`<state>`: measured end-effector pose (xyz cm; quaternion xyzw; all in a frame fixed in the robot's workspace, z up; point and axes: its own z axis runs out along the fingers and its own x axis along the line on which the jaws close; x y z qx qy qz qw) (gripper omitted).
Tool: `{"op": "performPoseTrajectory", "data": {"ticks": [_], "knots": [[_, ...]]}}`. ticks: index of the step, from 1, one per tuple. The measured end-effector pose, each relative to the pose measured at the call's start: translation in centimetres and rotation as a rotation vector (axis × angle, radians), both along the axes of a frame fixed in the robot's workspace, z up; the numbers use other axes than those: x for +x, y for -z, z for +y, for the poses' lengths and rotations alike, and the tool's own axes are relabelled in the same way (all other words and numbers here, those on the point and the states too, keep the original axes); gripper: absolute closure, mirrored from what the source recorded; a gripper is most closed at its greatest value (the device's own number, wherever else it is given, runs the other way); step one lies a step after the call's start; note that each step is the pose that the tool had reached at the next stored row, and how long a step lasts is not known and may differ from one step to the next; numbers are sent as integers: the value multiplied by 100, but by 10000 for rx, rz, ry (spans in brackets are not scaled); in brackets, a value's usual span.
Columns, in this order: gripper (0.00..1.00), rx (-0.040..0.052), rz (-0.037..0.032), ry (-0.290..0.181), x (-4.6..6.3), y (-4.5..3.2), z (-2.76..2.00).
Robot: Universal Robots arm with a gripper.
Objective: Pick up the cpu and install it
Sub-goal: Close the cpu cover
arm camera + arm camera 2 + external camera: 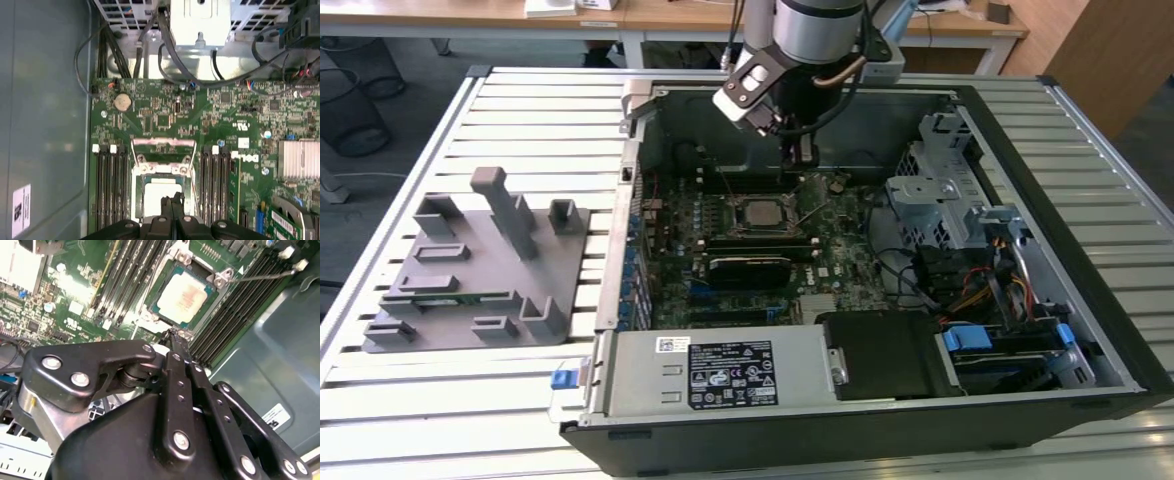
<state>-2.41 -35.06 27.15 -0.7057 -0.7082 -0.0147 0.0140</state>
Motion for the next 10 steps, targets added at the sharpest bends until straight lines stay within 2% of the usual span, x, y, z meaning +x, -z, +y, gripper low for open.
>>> {"op": "performPoseTrajectory", "data": {"ticks": [10], "knots": [[89,9,53,-23,210,3,0]]}}
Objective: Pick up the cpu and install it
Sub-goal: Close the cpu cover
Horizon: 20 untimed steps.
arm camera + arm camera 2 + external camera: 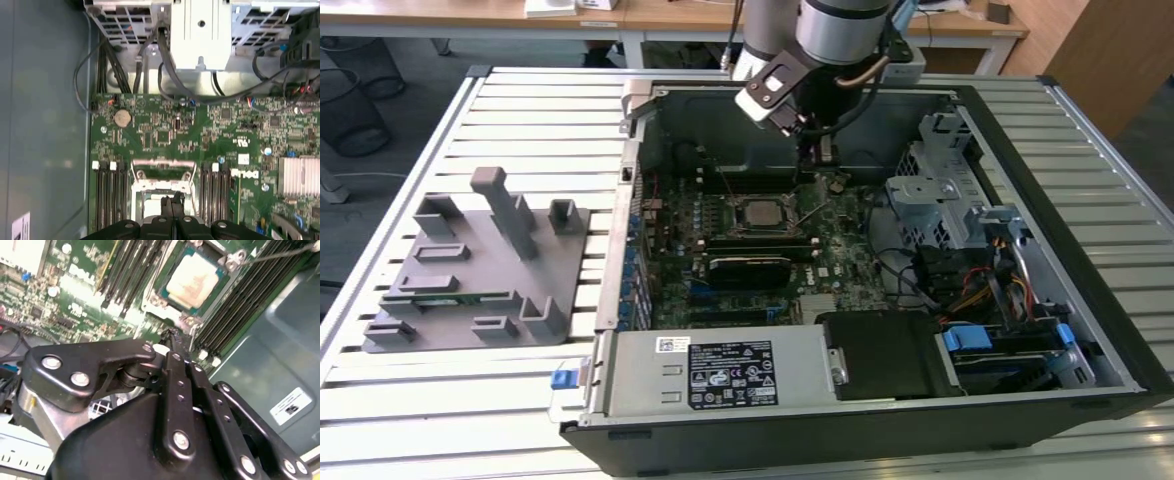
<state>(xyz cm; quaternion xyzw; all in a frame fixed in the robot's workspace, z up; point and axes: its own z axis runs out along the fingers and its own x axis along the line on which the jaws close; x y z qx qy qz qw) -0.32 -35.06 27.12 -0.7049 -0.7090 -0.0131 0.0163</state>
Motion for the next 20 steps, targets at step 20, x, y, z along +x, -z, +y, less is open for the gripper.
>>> {"op": "performPoseTrajectory", "data": {"ticks": [20], "knots": [[89,15,4,-306,284,74,59]]}}
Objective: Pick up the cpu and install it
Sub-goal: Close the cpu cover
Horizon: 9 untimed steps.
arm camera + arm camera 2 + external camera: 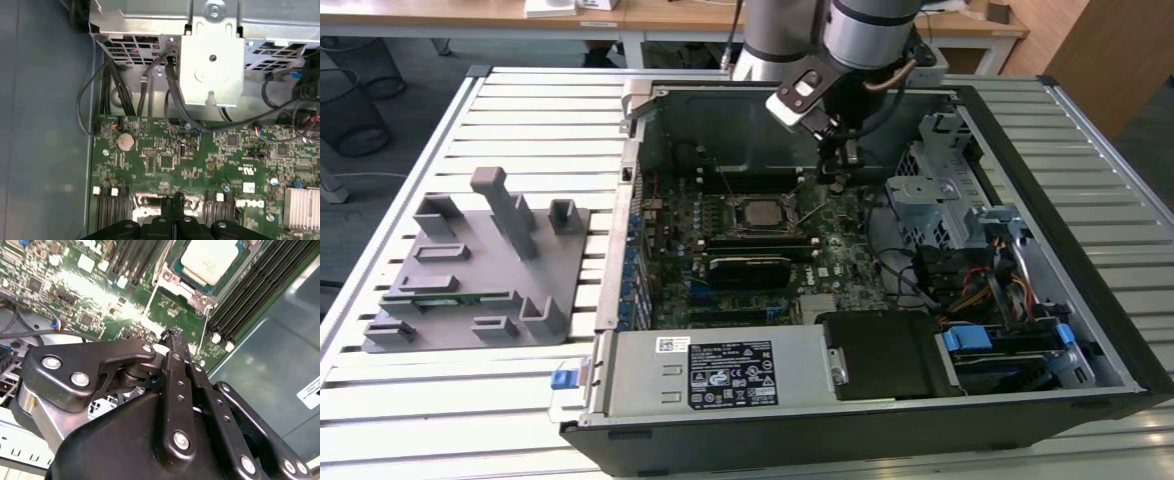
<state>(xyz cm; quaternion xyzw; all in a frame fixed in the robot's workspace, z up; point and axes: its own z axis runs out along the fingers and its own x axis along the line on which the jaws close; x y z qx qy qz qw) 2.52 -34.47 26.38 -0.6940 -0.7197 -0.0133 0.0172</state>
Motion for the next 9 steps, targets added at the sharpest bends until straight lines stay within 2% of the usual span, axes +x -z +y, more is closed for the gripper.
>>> {"op": "performPoseTrajectory", "data": {"ticks": [4,9], "knots": [[89,0,0,10,96,24,51],[89,-13,0,30,165,48,62]]}}
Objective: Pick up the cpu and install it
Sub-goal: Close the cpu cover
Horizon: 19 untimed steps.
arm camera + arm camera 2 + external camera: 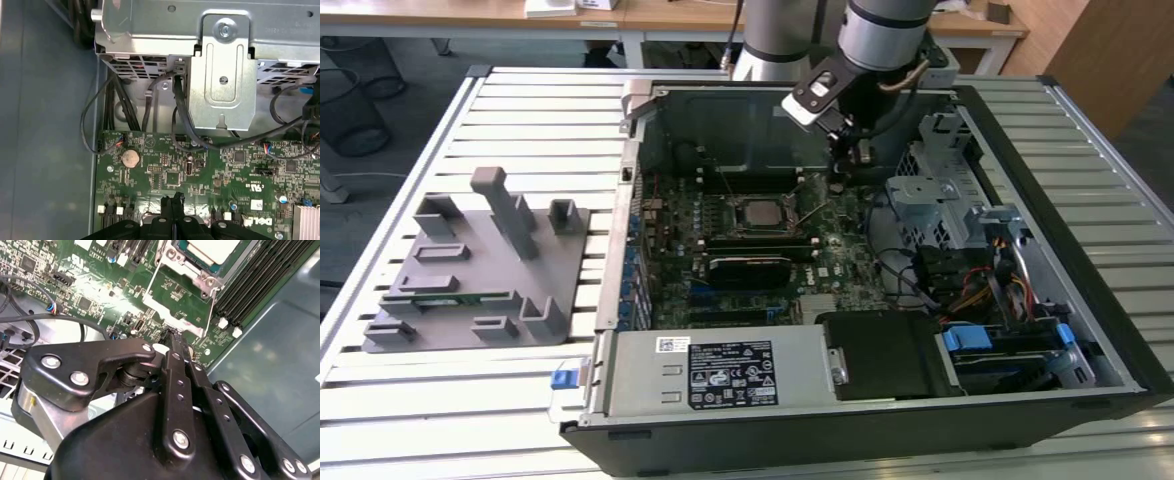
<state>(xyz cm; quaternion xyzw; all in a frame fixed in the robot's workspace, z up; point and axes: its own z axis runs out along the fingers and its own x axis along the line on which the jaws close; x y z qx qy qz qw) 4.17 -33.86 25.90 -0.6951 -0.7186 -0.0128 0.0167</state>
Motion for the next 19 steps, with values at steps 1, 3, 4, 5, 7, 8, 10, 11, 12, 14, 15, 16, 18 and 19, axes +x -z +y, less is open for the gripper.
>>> {"op": "performPoseTrajectory", "data": {"ticks": [1,3,4,5,7,8,10,11,12,14,15,16,18,19], "knots": [[89,-2,0,15,8,6,1],[89,-2,0,50,24,21,2],[89,-2,0,58,30,31,2],[89,-2,0,60,34,43,2],[89,-3,0,61,40,67,2],[89,-3,0,61,42,79,2],[89,-2,0,61,43,102,2],[89,-1,0,62,43,108,1],[89,-3,0,60,44,112,-3],[89,-3,1,60,43,121,-15],[89,-2,0,61,42,125,-21],[89,-2,0,61,39,128,-26],[89,-1,0,60,30,131,-29],[89,-2,0,60,23,131,-29]]}}
